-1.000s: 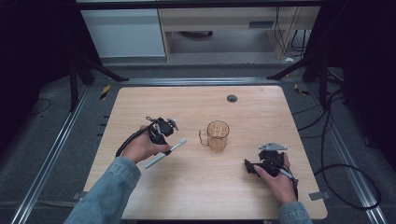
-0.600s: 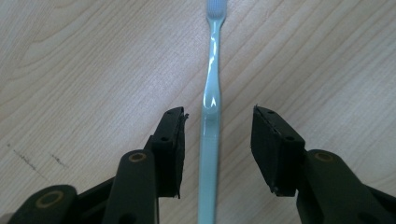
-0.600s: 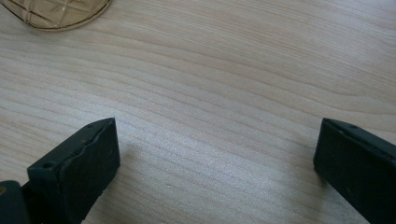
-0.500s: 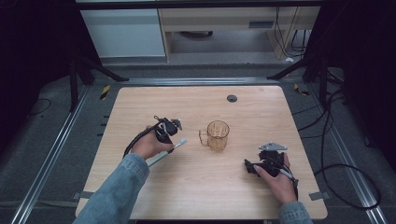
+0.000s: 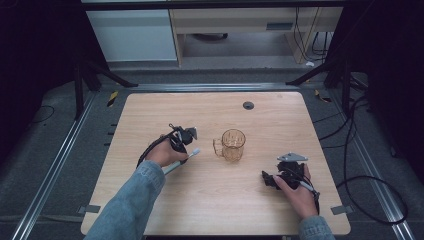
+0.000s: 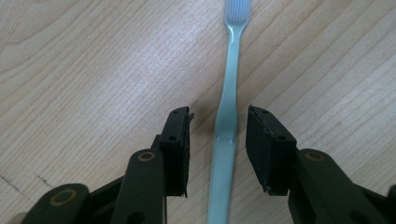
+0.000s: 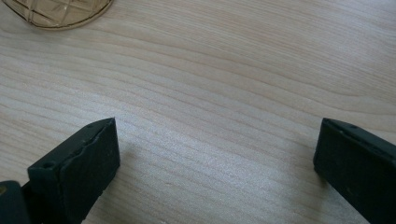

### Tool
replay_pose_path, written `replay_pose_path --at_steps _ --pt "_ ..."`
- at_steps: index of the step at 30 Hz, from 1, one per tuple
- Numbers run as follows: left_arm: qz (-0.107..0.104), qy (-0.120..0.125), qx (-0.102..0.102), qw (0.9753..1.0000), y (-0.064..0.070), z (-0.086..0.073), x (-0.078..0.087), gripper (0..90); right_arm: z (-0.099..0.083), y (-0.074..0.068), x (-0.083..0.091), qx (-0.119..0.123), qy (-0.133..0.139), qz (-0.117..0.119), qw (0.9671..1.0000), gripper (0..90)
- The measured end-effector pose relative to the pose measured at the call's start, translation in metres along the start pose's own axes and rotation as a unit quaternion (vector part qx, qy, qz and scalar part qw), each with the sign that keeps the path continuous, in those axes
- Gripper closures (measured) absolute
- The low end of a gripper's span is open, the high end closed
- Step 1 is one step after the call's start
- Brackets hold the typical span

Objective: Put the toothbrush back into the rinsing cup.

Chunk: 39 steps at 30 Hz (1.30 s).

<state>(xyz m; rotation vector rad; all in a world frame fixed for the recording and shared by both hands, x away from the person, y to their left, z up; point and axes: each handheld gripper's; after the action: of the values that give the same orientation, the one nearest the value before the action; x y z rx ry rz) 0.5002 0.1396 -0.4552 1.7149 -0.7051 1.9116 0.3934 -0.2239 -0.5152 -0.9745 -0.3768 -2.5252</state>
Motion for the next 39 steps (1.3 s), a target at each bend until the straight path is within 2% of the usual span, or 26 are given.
replay_pose_path --at_steps 4,10,16,39 --pt "-0.001 0.002 0.004 1.0000 -0.0010 0.0006 -0.0004 61.0 0.0001 -0.0002 0.0002 -0.002 0.000 0.001 1.0000 0.7" --pt "-0.002 -0.007 -0.004 1.0000 0.0023 0.0020 -0.0037 65.3 0.0001 -0.0002 0.0000 -0.001 0.000 0.001 1.0000 0.7" --pt "-0.002 -0.010 -0.003 0.9999 0.0026 0.0037 -0.0069 67.4 0.0001 -0.0002 0.0000 -0.001 0.000 0.001 1.0000 0.7" --pt "-0.014 -0.007 -0.007 0.9999 0.0037 0.0056 -0.0080 78.1 -0.0002 0.0004 0.0002 0.002 0.001 0.003 1.0000 0.7"
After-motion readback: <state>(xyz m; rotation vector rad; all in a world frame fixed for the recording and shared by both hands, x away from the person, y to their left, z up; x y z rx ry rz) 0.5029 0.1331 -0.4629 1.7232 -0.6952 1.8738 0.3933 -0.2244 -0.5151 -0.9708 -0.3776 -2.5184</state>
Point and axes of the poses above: each handheld gripper's, and its own axes: x roughly backward along the jaws, z roughly out of its top, y roughly to its right, and after that the axes turned 8 degrees about x, right-handed
